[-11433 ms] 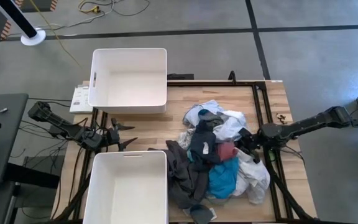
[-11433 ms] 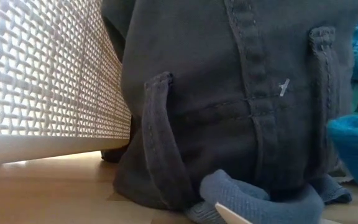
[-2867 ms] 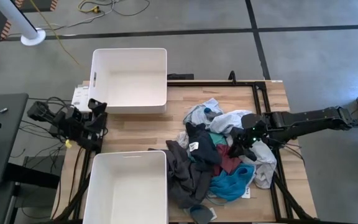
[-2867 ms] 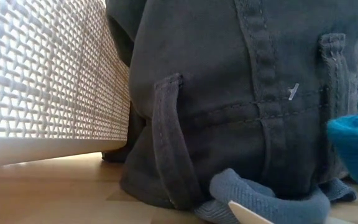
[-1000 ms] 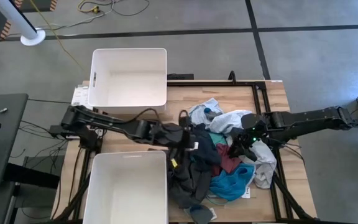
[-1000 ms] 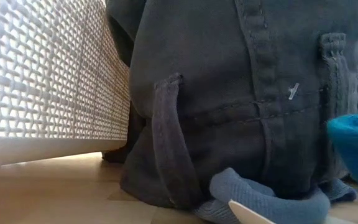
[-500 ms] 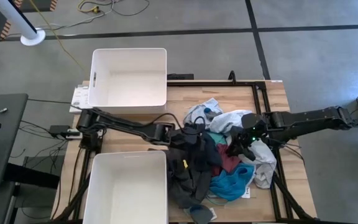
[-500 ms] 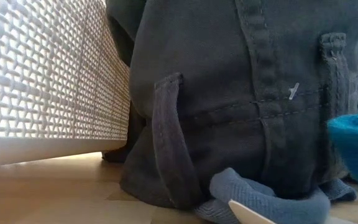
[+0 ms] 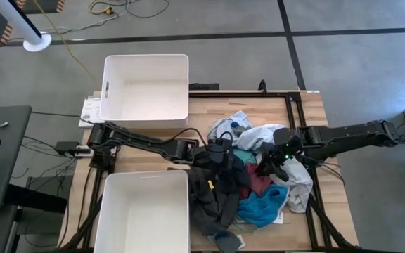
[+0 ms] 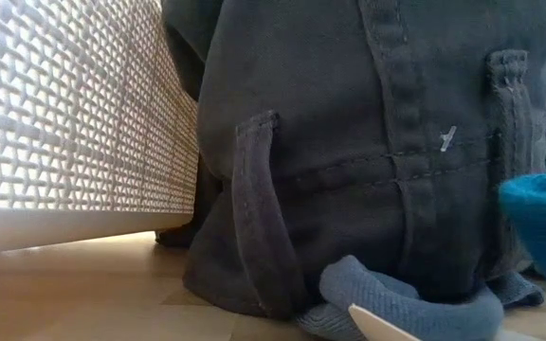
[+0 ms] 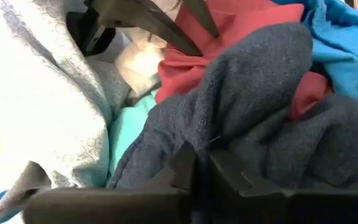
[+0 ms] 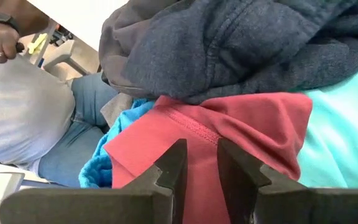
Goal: Sort clothes
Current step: Put the dark blue shorts into the top white laundry bin
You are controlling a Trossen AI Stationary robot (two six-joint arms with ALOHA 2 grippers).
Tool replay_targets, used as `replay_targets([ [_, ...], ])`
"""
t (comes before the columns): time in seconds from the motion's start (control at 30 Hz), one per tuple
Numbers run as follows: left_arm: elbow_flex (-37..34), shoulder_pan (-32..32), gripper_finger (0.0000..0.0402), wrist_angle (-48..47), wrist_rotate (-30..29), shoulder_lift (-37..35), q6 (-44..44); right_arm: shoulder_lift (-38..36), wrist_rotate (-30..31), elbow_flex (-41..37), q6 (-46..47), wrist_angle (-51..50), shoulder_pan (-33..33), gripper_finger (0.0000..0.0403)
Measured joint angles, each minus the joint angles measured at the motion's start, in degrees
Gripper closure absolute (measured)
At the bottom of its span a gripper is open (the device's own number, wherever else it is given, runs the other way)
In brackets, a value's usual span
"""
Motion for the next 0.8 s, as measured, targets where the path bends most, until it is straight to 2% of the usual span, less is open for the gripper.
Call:
replay_targets([
  [0.13,0.3,-0.3,0.0396,-0.9,-0.4,-1.9,0.3,0.0,0.0,0.0,0.0,0.0,0.0,0.0296],
  [0.23,3.1,-1.0,0.0398,-5.2,-2.6,-3.1,0.8,0.0,0.0,0.0,0.0,0.0,0.0,0.0296],
  [0.53,14.4,-5.1,0.04,-17.0,-14.6,-6.7,5.6,0.0,0.0,0.0,0.0,0.0,0.0,0.0296],
  [0.8,26.9,-7.7,0.0401,-25.6,-24.9,-7.0,9.0,0.0,0.0,0.0,0.1,0.0,0.0,0.0296],
])
